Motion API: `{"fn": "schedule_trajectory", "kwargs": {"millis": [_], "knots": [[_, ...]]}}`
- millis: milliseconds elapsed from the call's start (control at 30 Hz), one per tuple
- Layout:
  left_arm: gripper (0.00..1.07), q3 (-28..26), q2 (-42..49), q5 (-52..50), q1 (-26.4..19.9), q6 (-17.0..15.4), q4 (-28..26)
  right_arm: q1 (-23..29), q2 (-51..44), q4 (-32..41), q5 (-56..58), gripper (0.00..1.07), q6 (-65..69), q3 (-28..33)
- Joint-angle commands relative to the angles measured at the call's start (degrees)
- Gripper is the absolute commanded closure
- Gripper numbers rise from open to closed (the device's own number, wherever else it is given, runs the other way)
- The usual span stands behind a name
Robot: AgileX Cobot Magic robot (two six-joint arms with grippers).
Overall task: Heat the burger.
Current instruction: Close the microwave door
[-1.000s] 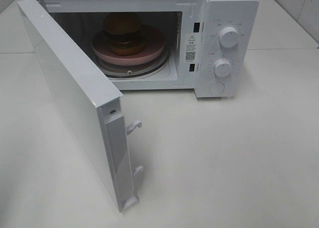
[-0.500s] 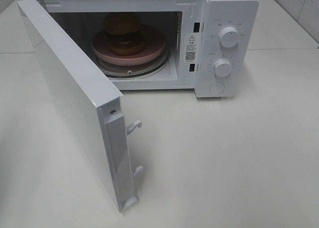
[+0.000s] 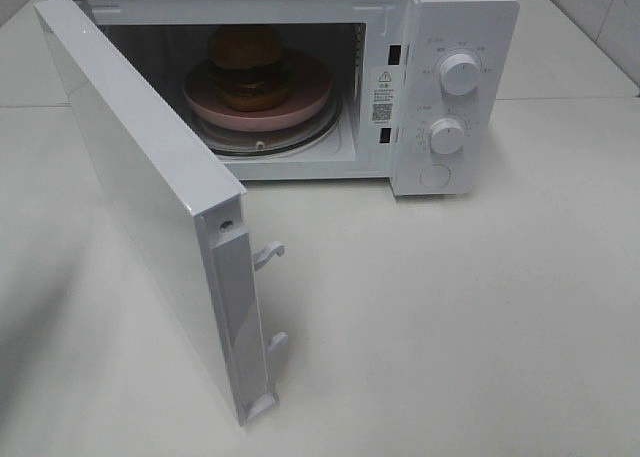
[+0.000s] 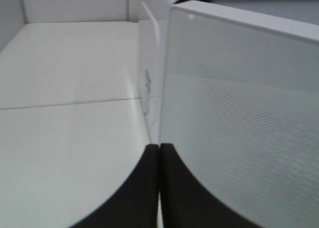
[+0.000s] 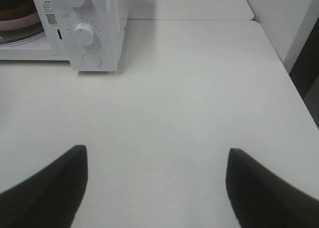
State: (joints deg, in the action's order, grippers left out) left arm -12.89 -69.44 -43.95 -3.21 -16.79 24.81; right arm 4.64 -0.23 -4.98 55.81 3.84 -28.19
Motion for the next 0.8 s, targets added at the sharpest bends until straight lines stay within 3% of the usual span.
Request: {"fn": "schedule_trajectory", "kwargs": {"millis": [33, 200, 233, 300, 667, 800], "knots": [[1.07, -0.8, -5.0, -7.0, 0.3, -3.4, 4.0, -0.2, -1.7, 0.2, -1.0, 0.32, -0.7, 0.1], [1.07, -5.2, -12.0, -7.0, 1.7, -7.0, 6.6, -0.2, -1.7, 0.2, -1.0, 0.32, -0.7, 0.1], [1.07, -5.2, -12.0, -7.0, 1.7, -7.0, 6.6, -0.2, -1.7, 0.2, -1.0, 0.32, -0.7, 0.1], [1.07, -9.7, -16.2, -6.4, 6.6, -6.5, 6.2, -0.2, -1.7, 0.2, -1.0, 0.32, -0.7, 0.1], [1.07, -16.2, -23.4, -6.3, 14.6, -5.7, 3.0, -0.2, -1.7, 0.2, -1.0, 0.32, -0.7, 0.1], [1.07, -18.4, -25.6, -6.2, 18.9, -4.2, -0.6, -0.2, -1.7, 0.2, -1.0, 0.32, -0.7, 0.1]]}}
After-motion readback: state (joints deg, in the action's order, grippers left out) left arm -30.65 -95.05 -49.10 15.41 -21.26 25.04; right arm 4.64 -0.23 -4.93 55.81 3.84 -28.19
